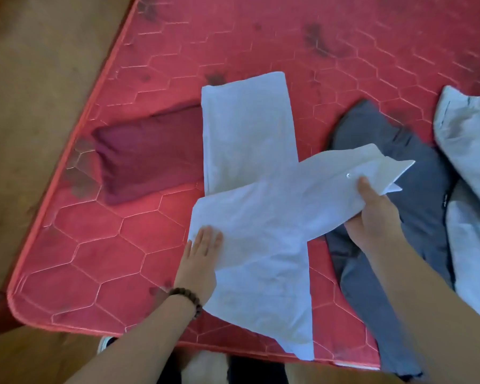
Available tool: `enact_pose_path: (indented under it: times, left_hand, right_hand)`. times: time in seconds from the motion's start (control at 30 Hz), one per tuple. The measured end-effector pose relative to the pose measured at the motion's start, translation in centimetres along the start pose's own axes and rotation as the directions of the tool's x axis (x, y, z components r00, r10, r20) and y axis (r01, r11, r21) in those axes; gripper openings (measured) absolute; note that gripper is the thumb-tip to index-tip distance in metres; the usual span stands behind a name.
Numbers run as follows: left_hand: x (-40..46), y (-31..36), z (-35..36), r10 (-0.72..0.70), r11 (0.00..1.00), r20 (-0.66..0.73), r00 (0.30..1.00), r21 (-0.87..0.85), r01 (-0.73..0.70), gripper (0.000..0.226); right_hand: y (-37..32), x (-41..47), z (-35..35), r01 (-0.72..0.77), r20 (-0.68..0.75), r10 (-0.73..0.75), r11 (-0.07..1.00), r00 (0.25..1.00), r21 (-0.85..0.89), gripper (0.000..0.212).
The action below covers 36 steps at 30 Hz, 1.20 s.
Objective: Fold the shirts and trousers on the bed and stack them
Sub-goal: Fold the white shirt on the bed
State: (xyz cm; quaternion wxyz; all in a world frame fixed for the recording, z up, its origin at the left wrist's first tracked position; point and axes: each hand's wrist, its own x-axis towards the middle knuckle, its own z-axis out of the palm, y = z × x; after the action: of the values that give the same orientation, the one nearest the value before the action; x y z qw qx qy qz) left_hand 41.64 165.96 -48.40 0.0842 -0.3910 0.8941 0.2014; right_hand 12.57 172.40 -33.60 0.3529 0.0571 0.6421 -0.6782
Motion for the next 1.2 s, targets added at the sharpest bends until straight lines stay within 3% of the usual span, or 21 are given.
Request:
enact_pose_path:
  times: [0.1, 0.2, 0.27, 0.4, 0.43, 0.5, 0.6, 0.67, 0.73, 0.83, 0.93, 1.0, 1.07, 1.13, 1.2]
  left_hand:
    - [0.2, 1.3, 2.0, -0.023, 0.998, -0.024, 0.999, 0.053, 0.024, 0.112]
    - [0.2, 2.1, 2.0, -0.055, 0.991, 0.108, 0.993, 0.128, 0.041, 0.101]
    - [0.3, 1.9, 2.6, -0.05, 0.984, 0.084, 0.995, 0.173, 0.035, 0.102]
    - [-0.4, 1.0, 2.9, 0.101, 0.957, 0.091, 0.991, 0.262, -0.121, 0.101]
    - [-0.6, 1.1, 2.5, 0.17, 0.947, 0.137, 0.976, 0.25, -0.2, 0.09]
    - [0.0, 1.4, 1.6, 0.293, 0.94, 0.104, 0.951, 0.151, -0.306, 0.069]
    - [4.1, 1.4, -1.3, 0.247, 0.969, -0.032, 0.969, -0.019, -0.247, 0.069]
    - [7.7, 0.7, -3.0, 0.212, 0.973, -0.051, 0.976, -0.087, -0.216, 0.073]
    - [10.5, 0.1, -4.6, 0.17, 0.972, 0.038, 0.985, -0.173, -0.161, 0.075]
    - [13.0, -0.4, -6.4, 0.033, 0.967, 0.347, 0.937, -0.249, 0.058, 0.066]
    - [14.5, -1.2, -7.4, -0.003, 0.985, 0.518, 0.855, -0.148, 0.094, 0.058]
    - [15.1, -1.6, -7.9, 0.021, 0.989, 0.584, 0.812, -0.132, 0.069, 0.057]
    - [15.3, -1.8, -8.1, 0.05, 0.99, 0.619, 0.784, -0.134, 0.042, 0.061]
    - [15.4, -2.0, -8.1, 0.073, 0.992, 0.633, 0.77, -0.123, 0.007, 0.065]
    - [15.4, -2.1, -8.4, 0.085, 0.993, 0.651, 0.754, -0.121, -0.008, 0.065]
  right_hand:
    - [-0.1, 2.6, -3.3, -0.013, -0.054, 0.01, 0.999, 0.998, -0.052, 0.011]
    - [0.5, 4.7, -5.0, -0.051, -0.102, 0.041, 0.994, 0.994, -0.094, 0.013]
    - [0.8, 5.9, -5.9, -0.051, -0.148, 0.035, 0.993, 0.988, -0.106, 0.012]
    - [0.7, 6.9, -6.2, -0.065, -0.23, 0.017, 0.978, 0.973, -0.2, 0.018]
    - [0.8, 7.1, -6.2, -0.08, -0.231, 0.022, 0.967, 0.973, -0.242, 0.022]
    - [1.1, 7.5, -6.1, -0.101, -0.234, 0.023, 0.94, 0.972, -0.327, 0.03]
    - [1.7, 8.7, -6.4, -0.076, -0.211, -0.014, 0.907, 0.977, -0.413, 0.034]
    - [2.1, 9.4, -6.4, -0.037, -0.199, -0.072, 0.867, 0.977, -0.496, 0.035]
    - [2.7, 10.1, -6.4, -0.015, -0.243, -0.168, 0.795, 0.956, -0.607, 0.034]
    - [4.6, 9.0, -6.4, -0.068, -0.375, -0.312, 0.683, 0.873, -0.728, 0.05]
    - [8.2, 4.3, -4.2, 0.045, -0.272, -0.422, 0.606, 0.865, -0.794, 0.058]
    - [11.6, 0.4, -2.2, -0.013, -0.228, -0.253, 0.642, 0.94, -0.767, 0.043]
    - [16.1, -3.3, -0.1, -0.27, -0.272, 0.104, 0.667, 0.957, -0.694, 0.036]
    - [19.9, -6.3, 1.6, -0.495, -0.284, 0.41, 0.636, 0.867, -0.592, 0.04]
    - [22.0, -8.2, 3.1, -0.648, -0.274, 0.59, 0.647, 0.759, -0.403, 0.036]
